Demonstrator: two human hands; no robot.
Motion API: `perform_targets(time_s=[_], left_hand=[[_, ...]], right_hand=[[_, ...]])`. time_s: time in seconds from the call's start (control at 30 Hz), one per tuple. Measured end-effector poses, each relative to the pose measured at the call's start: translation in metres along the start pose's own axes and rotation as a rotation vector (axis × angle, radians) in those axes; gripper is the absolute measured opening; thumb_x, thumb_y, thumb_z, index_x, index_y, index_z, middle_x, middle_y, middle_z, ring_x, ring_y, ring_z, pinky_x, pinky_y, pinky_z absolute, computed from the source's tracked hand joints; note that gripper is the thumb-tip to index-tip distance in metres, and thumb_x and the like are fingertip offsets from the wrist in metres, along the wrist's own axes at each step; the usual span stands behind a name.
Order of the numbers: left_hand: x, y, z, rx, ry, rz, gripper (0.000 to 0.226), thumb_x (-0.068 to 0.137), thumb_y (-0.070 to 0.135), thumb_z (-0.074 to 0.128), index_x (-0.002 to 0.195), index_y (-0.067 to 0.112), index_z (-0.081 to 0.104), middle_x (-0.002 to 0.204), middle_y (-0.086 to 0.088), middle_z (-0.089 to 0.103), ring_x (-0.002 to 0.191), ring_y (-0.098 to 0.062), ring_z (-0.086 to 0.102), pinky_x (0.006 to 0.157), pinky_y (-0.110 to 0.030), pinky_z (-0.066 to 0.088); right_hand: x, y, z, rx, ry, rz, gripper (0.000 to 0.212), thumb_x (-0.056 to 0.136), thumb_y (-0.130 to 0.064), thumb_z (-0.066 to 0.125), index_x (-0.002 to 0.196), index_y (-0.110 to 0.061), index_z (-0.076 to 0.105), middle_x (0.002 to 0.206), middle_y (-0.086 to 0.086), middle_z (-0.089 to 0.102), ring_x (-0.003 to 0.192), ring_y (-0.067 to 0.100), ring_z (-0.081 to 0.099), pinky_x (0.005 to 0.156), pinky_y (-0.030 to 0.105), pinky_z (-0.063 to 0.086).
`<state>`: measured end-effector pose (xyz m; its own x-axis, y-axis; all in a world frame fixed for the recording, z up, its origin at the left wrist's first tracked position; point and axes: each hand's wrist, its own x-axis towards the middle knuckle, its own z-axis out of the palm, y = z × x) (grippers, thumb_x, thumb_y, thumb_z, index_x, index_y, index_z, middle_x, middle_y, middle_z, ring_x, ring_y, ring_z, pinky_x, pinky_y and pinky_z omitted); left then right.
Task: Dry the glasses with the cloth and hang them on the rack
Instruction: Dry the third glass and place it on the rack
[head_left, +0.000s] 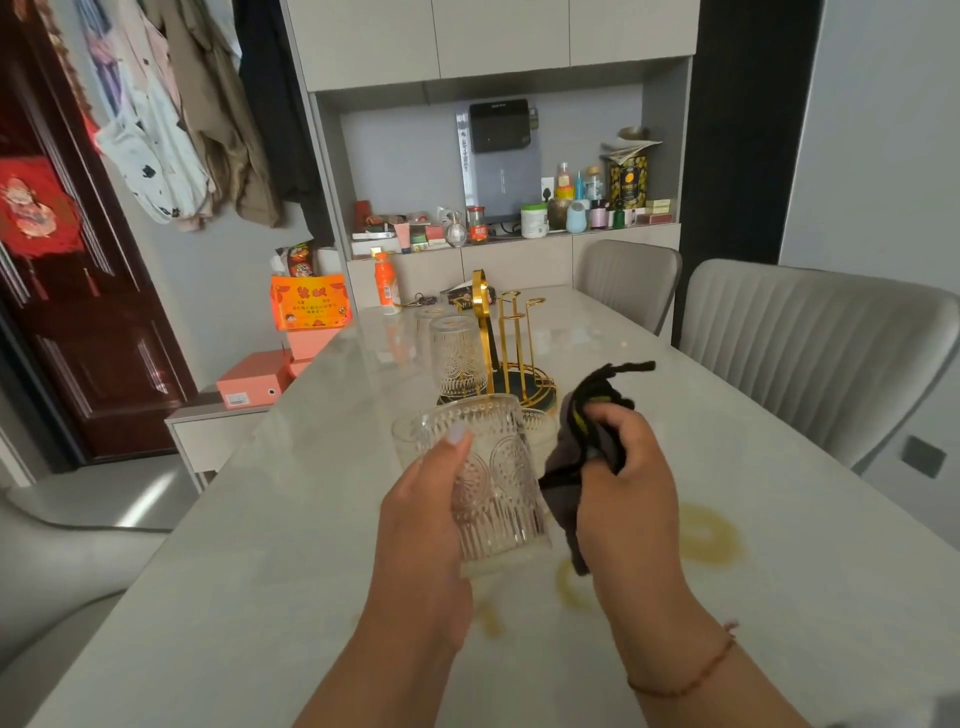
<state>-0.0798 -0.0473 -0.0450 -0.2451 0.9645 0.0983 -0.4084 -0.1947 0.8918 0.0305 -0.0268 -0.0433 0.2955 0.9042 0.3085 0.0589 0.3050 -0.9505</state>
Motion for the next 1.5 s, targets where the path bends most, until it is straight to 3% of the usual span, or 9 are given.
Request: perform_targets(time_s=[0.1,0.23,0.4,0.5,0.73,1.0,1.17,1.37,1.5], left_hand=[[0.0,0.001,0.001,0.023,-0.002,0.006,0.044,0.063,0.041,0.075,0.097,0.012,0.076,0.098,-0.014,0.076,0.09,-0.03,0.074,0.083,-0.048,0.055],[0.002,0.003,-0.004,0.103,0.061,0.05,0.036,0.077,0.045,0.064,0.095,0.016,0.077,0.098,-0.011,0.077,0.098,-0.029,0.072,0.094,-0.048,0.051],[0.005,0.0,-0.01,0.289,0.125,0.142,0.022,0.098,0.022,0.054,0.089,0.024,0.074,0.087,0.0,0.076,0.087,-0.017,0.072,0.065,-0.021,0.057],[-0.004,0.0,0.0,0.141,0.024,0.056,0.023,0.092,0.028,0.057,0.093,0.021,0.078,0.096,-0.009,0.077,0.089,-0.023,0.074,0.08,-0.04,0.058],[-0.003,0.002,-0.002,0.156,-0.03,0.097,0.058,0.064,0.055,0.066,0.106,0.015,0.073,0.107,-0.016,0.074,0.101,-0.034,0.07,0.093,-0.055,0.053],[-0.006,-0.004,-0.001,0.374,-0.045,0.165,0.07,0.054,0.068,0.075,0.116,0.041,0.055,0.121,0.009,0.067,0.112,-0.012,0.065,0.097,-0.043,0.052],[-0.002,0.005,-0.006,0.153,-0.24,-0.009,0.058,0.072,0.048,0.066,0.124,0.025,0.059,0.115,-0.009,0.071,0.1,-0.023,0.071,0.075,-0.038,0.057],[0.005,-0.003,-0.008,0.429,-0.011,0.169,0.073,0.059,0.084,0.058,0.123,0.048,0.051,0.132,0.013,0.059,0.125,-0.011,0.054,0.107,-0.046,0.043],[0.002,-0.008,-0.002,0.398,-0.016,0.172,0.098,0.047,0.084,0.069,0.132,0.042,0.044,0.135,0.008,0.058,0.124,-0.014,0.056,0.105,-0.045,0.046]], right_hand=[[-0.013,-0.013,0.001,0.081,-0.126,-0.032,0.031,0.081,-0.022,0.044,0.094,-0.044,0.06,0.116,-0.019,0.055,0.112,0.009,0.054,0.1,0.043,0.045],[-0.038,-0.011,-0.007,0.17,-0.384,-0.053,0.045,0.078,-0.032,0.039,0.113,-0.057,0.051,0.129,-0.031,0.05,0.118,-0.013,0.045,0.095,0.013,0.037],[-0.034,-0.007,-0.011,-0.162,-0.41,-0.277,0.063,0.085,-0.025,0.063,0.119,-0.068,0.031,0.122,-0.044,0.045,0.115,-0.02,0.044,0.091,0.007,0.04],[-0.019,-0.008,-0.002,-0.137,-0.414,-0.316,0.041,0.086,-0.043,0.053,0.115,-0.068,0.036,0.116,-0.048,0.042,0.112,-0.023,0.043,0.091,0.0,0.035],[-0.008,0.003,0.009,0.691,-0.554,0.289,0.055,0.081,-0.046,0.047,0.131,-0.024,0.056,0.119,0.004,0.07,0.111,0.022,0.065,0.099,0.043,0.047],[-0.013,0.01,0.014,0.328,-0.292,-0.007,0.04,0.085,-0.053,0.043,0.125,-0.054,0.049,0.124,-0.021,0.062,0.118,0.001,0.057,0.105,0.038,0.043],[-0.004,0.0,0.006,0.7,-0.515,0.401,0.04,0.093,-0.046,0.043,0.11,-0.02,0.069,0.105,0.003,0.075,0.097,0.02,0.071,0.084,0.036,0.057],[-0.011,0.013,0.015,0.567,-0.337,0.32,0.046,0.088,-0.058,0.043,0.122,-0.032,0.061,0.111,0.0,0.072,0.105,0.024,0.067,0.095,0.049,0.05],[-0.014,0.012,0.017,0.382,-0.273,0.107,0.04,0.081,-0.045,0.044,0.12,-0.045,0.049,0.094,-0.019,0.068,0.094,0.005,0.064,0.088,0.037,0.052]])
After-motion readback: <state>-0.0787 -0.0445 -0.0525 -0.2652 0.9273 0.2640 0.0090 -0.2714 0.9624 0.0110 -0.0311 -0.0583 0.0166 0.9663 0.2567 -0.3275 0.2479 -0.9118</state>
